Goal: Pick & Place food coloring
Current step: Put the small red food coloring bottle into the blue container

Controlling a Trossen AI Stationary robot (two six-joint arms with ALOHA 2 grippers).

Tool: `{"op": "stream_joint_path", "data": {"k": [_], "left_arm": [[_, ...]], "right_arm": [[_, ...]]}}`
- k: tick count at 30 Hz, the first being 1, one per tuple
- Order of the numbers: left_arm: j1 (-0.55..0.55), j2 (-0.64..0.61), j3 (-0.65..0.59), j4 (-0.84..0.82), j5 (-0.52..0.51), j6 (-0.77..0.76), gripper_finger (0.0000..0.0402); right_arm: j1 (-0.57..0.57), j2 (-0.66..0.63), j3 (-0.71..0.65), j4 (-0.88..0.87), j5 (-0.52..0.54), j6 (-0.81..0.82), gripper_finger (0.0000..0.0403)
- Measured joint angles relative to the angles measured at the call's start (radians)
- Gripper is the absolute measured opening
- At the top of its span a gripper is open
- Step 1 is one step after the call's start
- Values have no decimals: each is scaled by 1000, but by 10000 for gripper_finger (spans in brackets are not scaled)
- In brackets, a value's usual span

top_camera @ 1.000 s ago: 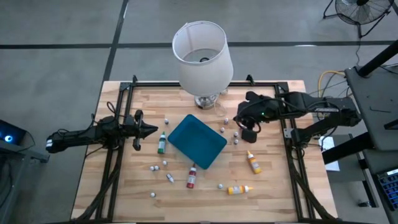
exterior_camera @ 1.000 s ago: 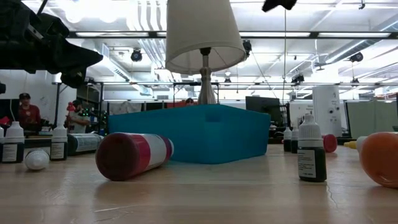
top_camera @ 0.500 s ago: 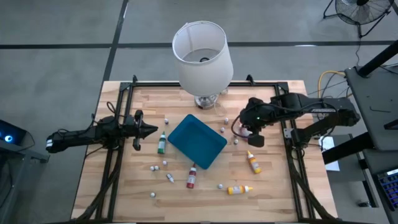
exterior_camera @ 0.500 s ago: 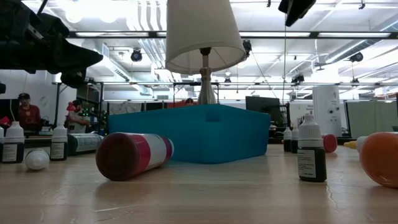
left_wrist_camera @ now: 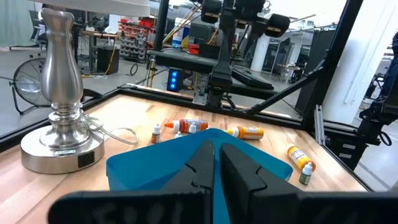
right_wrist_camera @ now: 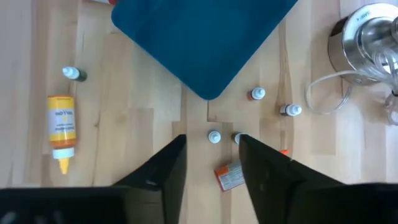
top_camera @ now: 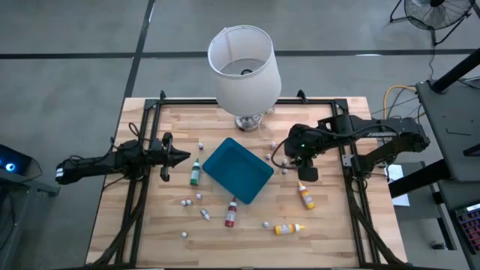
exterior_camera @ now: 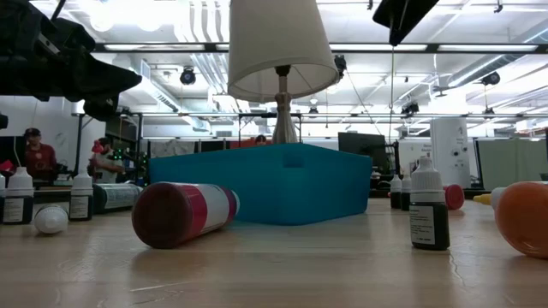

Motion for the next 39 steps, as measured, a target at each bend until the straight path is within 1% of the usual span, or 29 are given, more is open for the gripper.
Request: {"op": "stream_joint_path", "data": {"k": [5, 9, 17, 20, 25, 30, 35, 39], "left_arm": [[0, 0, 0, 0, 0, 0, 0], [0, 0, 0, 0, 0, 0, 0], [0, 0, 0, 0, 0, 0, 0], [0, 0, 0, 0, 0, 0, 0], [0, 0, 0, 0, 0, 0, 0], [0, 0, 0, 0, 0, 0, 0], [0, 0, 0, 1, 0, 0, 0], [0, 0, 0, 1, 1, 0, 0]], "right_arm": [[0, 28, -5, 1, 1, -66, 183], [0, 49, -5, 1, 1, -129, 195], [0, 98, -13, -2, -10, -108, 194], [1, 125, -37, -3, -14, -99, 195], [1, 154, -91, 7, -15, -128, 196], [18, 141, -173, 113, -18, -155, 196], [20, 137, -249, 134, -18, -153, 196], [20, 136, -301, 199, -18, -155, 196]]}}
